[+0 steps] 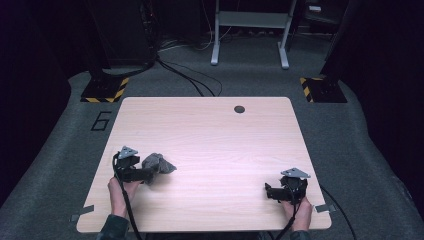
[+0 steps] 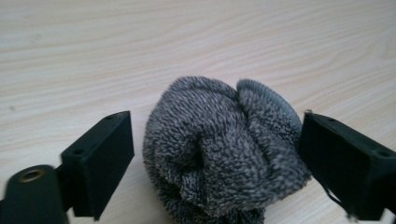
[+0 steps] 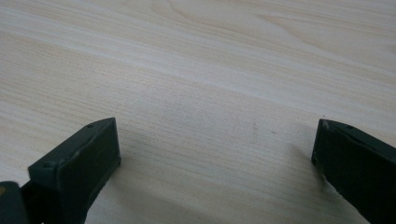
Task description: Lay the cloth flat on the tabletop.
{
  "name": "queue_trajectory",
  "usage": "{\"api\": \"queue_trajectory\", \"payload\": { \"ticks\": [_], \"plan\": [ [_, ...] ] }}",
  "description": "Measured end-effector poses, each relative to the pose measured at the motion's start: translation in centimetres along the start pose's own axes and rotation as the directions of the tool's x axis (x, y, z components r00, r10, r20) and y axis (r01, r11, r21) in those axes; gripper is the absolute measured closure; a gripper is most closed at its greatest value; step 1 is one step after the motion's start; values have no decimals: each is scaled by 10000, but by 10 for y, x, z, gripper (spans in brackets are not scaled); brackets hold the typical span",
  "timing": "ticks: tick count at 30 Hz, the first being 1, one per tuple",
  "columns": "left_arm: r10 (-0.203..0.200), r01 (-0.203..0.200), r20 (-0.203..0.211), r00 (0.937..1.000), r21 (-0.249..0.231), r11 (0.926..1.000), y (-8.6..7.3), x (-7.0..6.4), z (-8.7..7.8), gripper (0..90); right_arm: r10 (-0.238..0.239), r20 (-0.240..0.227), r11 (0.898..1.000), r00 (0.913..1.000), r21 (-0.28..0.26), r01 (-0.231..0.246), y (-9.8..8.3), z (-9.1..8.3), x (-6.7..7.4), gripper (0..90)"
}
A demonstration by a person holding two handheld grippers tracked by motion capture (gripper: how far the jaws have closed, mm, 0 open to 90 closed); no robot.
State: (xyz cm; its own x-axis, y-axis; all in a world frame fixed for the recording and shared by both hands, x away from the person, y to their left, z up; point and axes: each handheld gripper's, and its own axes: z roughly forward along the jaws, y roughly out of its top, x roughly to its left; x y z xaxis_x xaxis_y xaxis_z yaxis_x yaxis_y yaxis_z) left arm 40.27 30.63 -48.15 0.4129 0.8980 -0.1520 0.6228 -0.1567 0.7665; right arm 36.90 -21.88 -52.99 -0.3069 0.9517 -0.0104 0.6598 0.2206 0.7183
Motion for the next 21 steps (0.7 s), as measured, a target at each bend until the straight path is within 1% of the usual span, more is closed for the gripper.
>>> {"api": "queue_trajectory", "payload": {
  "ticks": [3,6,8,9,11,12,13,14,15,16,17,19,20,21],
  "plan": [
    [3,-5,110,9999,177,9998,-3,0,8,151,27,20,10000,10000,-26,-27,0,0,0,4],
    [-40,38,63,10000,214,9998,-5,0,11,167,4,15,10000,10000,-37,-4,0,0,0,4],
    [-43,45,-233,9997,81,10000,-6,-1,14,207,-2,12,10000,10000,-41,2,0,0,0,5],
    [-30,33,-188,9998,163,9999,-7,-1,14,228,4,12,10000,10000,-38,-4,0,0,0,5],
    [0,4,-223,9998,172,9999,-7,0,15,247,1,15,10000,10000,-38,-1,0,0,0,5],
    [18,-13,-290,9996,180,9998,-8,0,16,247,-9,14,10000,10000,-47,9,0,0,0,8],
    [38,-31,-366,9993,173,9998,-9,-1,17,279,-82,0,10000,10000,-49,82,0,0,0,9],
    [47,-36,-490,9988,212,9998,-9,-1,18,287,-63,-1,10000,10000,-75,63,0,0,0,9],
    [47,-36,-490,9988,212,9998,-9,-1,18,303,-63,-1,10000,10000,-75,63,0,0,0,9],
    [89,-69,-614,9981,322,9995,-10,-1,19,303,-53,-5,10000,10000,-72,53,0,0,0,9],
    [94,-73,-666,9977,310,9995,-11,-1,20,340,-61,-11,10000,10000,-71,61,0,0,0,10],
    [167,-137,-769,9969,399,9991,-12,-2,22,351,-50,-11,10000,10000,-73,50,0,0,0,10],
    [196,-166,-863,9961,349,9993,-13,-2,23,364,-50,-11,10000,10000,-73,50,0,0,0,10],
    [157,-117,-898,9958,449,9989,-13,-2,23,392,-59,1,10000,10000,-76,59,0,0,0,10]
  ]
}}
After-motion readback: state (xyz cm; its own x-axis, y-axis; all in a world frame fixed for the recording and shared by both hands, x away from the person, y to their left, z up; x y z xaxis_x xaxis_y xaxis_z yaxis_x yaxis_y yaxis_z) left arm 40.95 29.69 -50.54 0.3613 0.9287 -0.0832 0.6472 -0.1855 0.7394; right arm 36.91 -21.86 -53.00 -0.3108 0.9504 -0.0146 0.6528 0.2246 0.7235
